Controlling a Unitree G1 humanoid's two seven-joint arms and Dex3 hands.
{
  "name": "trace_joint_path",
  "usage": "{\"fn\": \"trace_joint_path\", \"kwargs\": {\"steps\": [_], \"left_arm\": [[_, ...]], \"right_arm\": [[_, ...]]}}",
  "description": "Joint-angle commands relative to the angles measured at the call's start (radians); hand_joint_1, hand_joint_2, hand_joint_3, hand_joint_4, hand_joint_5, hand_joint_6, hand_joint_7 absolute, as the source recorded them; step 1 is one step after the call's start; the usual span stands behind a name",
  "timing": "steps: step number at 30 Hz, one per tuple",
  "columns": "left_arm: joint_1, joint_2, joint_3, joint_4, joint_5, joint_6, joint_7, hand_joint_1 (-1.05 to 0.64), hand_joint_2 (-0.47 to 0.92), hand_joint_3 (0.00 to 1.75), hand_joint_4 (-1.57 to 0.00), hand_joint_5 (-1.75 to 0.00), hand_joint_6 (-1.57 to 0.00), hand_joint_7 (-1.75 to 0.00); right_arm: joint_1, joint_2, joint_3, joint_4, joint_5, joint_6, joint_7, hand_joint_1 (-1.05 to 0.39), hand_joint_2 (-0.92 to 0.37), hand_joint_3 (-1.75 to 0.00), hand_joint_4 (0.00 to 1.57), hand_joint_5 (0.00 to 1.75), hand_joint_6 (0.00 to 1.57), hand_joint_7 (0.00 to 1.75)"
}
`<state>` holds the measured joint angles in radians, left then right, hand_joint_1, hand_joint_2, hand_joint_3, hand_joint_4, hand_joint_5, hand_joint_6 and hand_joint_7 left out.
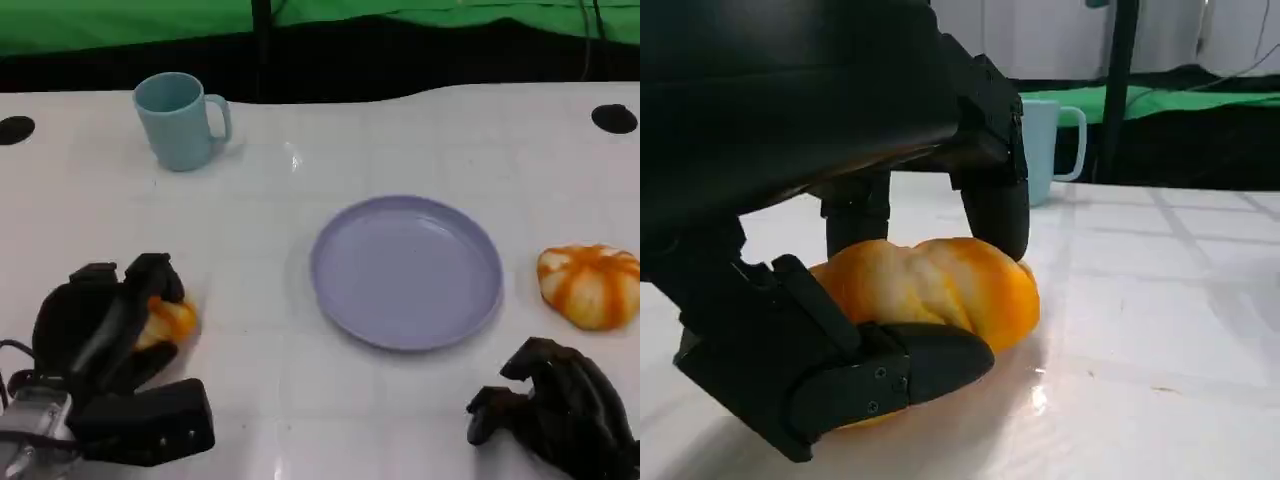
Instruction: Grasp the bread from the table and place it into the plate.
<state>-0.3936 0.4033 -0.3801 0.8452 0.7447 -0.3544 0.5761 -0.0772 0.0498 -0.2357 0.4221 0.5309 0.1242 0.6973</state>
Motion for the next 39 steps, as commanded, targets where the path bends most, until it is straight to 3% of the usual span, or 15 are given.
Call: {"fn": "trace_joint_path", "kwargs": {"steps": [1, 7, 19, 30, 39], "left_arm": [[0.012, -0.004, 0.029, -0.018, -0.051, -0.031, 0.006, -0.24, 0.49, 1.24, -0.75, -1.75, -0.49, -1.75], [0.043, -0.016, 0.084, -0.151, -0.149, -0.015, -0.098, -0.24, 0.54, 1.05, -0.75, -1.75, -0.51, -1.75], [0.055, -0.054, 0.120, -0.319, -0.189, -0.004, -0.176, -0.23, 0.57, 0.95, -0.76, -1.75, -0.55, -1.73], [-0.031, -0.145, 0.114, -0.305, -0.213, -0.003, -0.247, -0.20, 0.54, 0.98, -0.73, -1.75, -0.53, -1.74], [-0.122, -0.226, 0.100, -0.195, -0.219, -0.063, -0.236, -0.22, 0.55, 1.01, -0.80, -1.75, -0.58, -1.73]], "right_arm": [[-0.007, -0.015, -0.002, 0.003, -0.002, -0.011, -0.005, -1.03, -0.73, 0.00, 1.57, 0.69, 1.57, 0.32], [-0.011, -0.018, -0.005, 0.007, -0.002, -0.005, -0.006, -1.04, -0.73, 0.00, 1.57, 0.70, 1.57, 0.33], [-0.018, -0.018, -0.009, 0.029, 0.001, -0.012, 0.005, -1.03, -0.72, 0.00, 1.57, 0.69, 1.57, 0.34], [-0.014, -0.017, -0.003, 0.026, -0.004, -0.018, 0.001, -1.05, -0.72, 0.00, 1.57, 0.72, 1.57, 0.34], [-0.011, -0.016, -0.004, 0.025, 0.000, -0.020, 0.008, -1.03, -0.73, 0.00, 1.57, 0.70, 1.57, 0.33]]}}
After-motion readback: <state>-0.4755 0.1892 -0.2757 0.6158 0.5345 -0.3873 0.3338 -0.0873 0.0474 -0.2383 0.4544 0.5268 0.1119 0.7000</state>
